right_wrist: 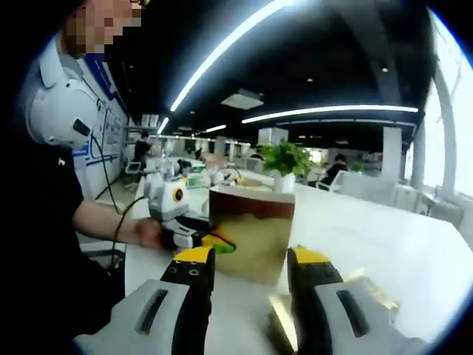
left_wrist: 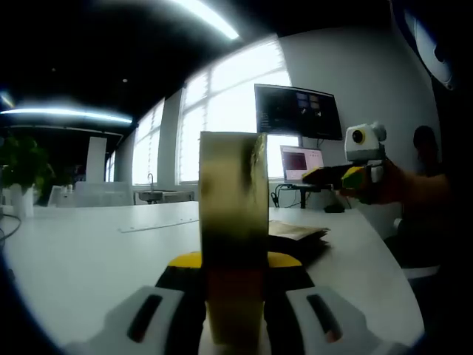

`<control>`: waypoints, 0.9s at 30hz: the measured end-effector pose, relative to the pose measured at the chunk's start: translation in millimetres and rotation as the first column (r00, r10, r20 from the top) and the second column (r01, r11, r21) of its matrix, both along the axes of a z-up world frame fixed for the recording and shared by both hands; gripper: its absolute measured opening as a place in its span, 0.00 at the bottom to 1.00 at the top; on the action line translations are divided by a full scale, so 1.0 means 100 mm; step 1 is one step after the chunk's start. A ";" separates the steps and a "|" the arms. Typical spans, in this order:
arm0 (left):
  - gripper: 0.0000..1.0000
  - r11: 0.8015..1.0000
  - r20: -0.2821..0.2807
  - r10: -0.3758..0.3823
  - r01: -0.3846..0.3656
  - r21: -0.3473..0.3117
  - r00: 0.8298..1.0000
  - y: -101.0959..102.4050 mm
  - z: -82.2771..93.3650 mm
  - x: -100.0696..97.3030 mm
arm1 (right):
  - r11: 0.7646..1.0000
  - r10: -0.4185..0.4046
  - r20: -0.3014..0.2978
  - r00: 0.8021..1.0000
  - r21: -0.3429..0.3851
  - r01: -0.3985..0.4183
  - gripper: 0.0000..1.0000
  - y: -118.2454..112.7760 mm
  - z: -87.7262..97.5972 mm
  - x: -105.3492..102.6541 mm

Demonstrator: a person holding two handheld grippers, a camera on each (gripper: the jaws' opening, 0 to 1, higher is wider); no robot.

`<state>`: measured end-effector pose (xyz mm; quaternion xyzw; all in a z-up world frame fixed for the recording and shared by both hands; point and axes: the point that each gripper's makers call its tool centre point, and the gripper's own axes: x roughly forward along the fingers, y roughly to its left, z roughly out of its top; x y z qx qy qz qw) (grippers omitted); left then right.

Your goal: Extract single mask from mask box in order stack masks on table

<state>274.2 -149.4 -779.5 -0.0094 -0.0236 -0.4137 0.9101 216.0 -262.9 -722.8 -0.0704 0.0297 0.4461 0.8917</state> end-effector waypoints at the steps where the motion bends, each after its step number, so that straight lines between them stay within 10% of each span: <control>1: 0.31 1.000 0.000 0.000 0.000 0.000 1.000 0.00 0.00 0.00 | 1.000 -0.002 -0.001 1.000 0.008 0.002 0.38 -0.01 0.00 0.00; 27: 0.30 1.000 0.032 0.020 -0.020 0.012 0.999 -0.01 0.05 -0.02 | 0.975 -0.181 -0.025 0.983 0.128 0.182 0.33 -0.45 -0.21 0.07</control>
